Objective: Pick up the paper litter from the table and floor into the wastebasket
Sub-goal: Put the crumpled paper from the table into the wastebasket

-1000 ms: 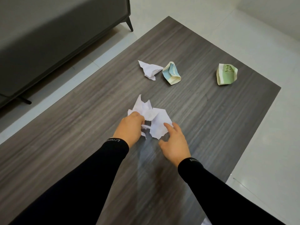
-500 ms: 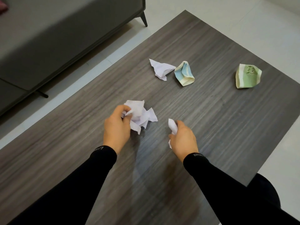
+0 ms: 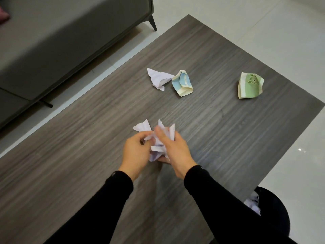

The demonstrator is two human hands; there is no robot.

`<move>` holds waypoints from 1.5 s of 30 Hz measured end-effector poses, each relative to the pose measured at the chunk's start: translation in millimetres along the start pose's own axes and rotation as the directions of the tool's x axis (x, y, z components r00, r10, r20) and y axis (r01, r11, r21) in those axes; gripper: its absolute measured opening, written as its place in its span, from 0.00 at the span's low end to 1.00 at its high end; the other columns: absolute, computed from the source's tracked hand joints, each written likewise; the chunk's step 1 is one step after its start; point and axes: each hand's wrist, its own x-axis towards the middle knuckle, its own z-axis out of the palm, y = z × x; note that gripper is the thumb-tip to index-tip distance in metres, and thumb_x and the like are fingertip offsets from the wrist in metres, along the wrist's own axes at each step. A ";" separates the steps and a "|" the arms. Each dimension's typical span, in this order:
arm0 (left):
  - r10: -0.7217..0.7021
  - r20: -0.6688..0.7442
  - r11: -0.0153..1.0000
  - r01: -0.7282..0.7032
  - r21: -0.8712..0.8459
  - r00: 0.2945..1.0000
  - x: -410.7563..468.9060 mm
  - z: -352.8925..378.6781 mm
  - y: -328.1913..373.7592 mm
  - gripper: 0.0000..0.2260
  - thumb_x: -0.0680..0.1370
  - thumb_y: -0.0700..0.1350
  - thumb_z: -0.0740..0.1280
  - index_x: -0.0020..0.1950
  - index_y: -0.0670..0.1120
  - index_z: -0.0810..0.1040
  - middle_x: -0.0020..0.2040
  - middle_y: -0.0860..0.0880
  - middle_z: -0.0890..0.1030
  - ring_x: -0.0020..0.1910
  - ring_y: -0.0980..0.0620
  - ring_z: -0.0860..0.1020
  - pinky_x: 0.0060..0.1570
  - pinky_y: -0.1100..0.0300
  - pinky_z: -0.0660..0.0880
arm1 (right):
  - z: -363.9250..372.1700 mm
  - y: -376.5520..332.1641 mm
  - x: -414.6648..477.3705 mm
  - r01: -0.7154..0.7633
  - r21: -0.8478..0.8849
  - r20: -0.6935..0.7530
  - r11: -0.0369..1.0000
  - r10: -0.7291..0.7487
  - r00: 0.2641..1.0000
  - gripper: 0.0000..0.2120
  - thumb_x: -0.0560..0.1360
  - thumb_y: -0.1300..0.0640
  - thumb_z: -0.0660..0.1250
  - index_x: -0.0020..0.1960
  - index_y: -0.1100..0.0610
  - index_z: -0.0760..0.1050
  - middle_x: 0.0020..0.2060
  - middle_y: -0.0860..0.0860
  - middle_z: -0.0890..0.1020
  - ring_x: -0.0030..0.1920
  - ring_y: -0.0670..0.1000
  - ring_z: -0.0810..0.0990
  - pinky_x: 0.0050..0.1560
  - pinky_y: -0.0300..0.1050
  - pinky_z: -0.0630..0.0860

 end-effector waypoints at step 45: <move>-0.078 0.615 0.722 -0.381 0.578 0.785 -195.3 282.7 -22.9 0.04 0.79 0.47 0.57 0.49 0.50 0.70 0.51 0.47 0.79 0.44 0.49 0.74 0.43 0.60 0.66 | -291.9 90.6 -188.6 0.056 0.153 -0.686 0.987 0.065 0.724 0.18 0.77 0.57 0.62 0.66 0.58 0.71 0.56 0.57 0.81 0.54 0.57 0.81 0.58 0.57 0.78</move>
